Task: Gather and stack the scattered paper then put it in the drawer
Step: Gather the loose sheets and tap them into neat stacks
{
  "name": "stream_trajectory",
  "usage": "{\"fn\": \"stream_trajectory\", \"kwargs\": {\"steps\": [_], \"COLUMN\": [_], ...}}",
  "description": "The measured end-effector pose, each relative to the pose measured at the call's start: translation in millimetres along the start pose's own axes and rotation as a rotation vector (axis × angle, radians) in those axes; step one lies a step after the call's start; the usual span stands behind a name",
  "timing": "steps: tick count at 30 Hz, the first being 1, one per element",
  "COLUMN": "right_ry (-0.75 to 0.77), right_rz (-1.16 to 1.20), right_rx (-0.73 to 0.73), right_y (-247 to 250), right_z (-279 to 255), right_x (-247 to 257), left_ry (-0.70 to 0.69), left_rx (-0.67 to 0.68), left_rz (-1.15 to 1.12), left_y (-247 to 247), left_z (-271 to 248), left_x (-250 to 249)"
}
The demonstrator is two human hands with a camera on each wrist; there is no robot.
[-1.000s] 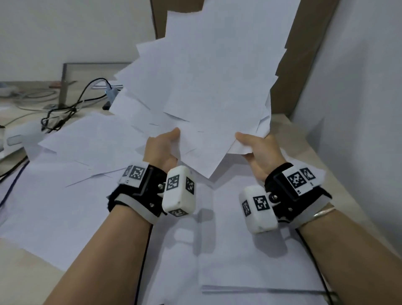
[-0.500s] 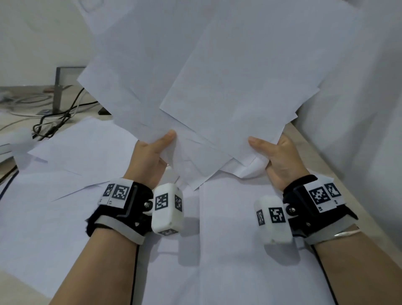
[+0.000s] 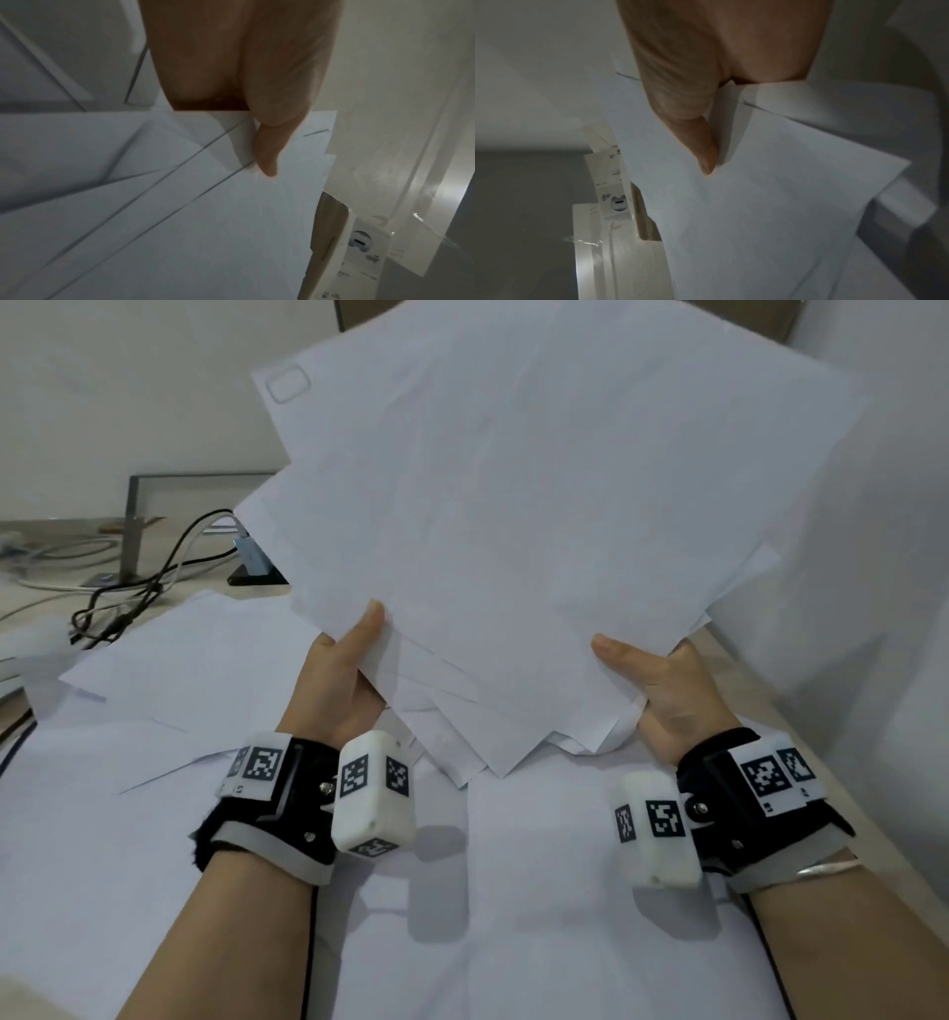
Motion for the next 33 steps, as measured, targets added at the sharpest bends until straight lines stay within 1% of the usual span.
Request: {"fn": "stream_trajectory", "kwargs": {"steps": [2,5,10,13,15,17,20,22,26,29,31,33], "right_ry": [-0.010,-0.069,-0.072,-0.032,-0.019,-0.055,-0.127,-0.163,-0.162,-0.162,-0.123,-0.095], "right_rz": [-0.009,-0.003,0.021,0.006,-0.019,-0.053,-0.064,-0.067,-0.026,0.005,-0.012,-0.024], "right_rx": [0.045,0.068,0.016,0.034,0.063,0.110,0.149,0.127,0.058,0.044,0.054,0.050], "right_y": [1,1,0,2,5,8,13,14,14,17,16,15], "right_z": [-3,-4,-2,-2,-3,-3,-3,-3,-1,-1,-1,-2], "right_x": [4,2,-3,4,10,12,7,3,0,3,6,8], "left_ry": [0.036,0.093,0.043,0.018,0.030,0.067,0.085,0.100,0.127,0.142,0.101,0.026], "left_rx": [0.018,-0.015,-0.049,-0.070,-0.070,-0.057,-0.080,-0.096,-0.120,-0.134,-0.181,-0.293], "left_rz": [-0.005,-0.055,0.036,0.032,0.046,0.114,0.182,0.183,0.198,0.134,0.122,0.186], "left_y": [0,-1,-4,-1,0,-4,-5,-6,0,3,8,13], "left_z": [-3,-6,-3,0,-2,-6,-10,-9,-5,-2,0,1], "left_x": [-4,-2,-1,-7,-12,-15,-9,-4,-4,-4,-3,-4]}}
Point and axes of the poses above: each hand's wrist, its own z-axis towards the middle knuckle, its own y-axis out of the back of the hand, x = y × z, the point moved 2 cm from there along z, towards the middle knuckle, and after that the axes turned 1 degree about -y, right-handed, at the moved point
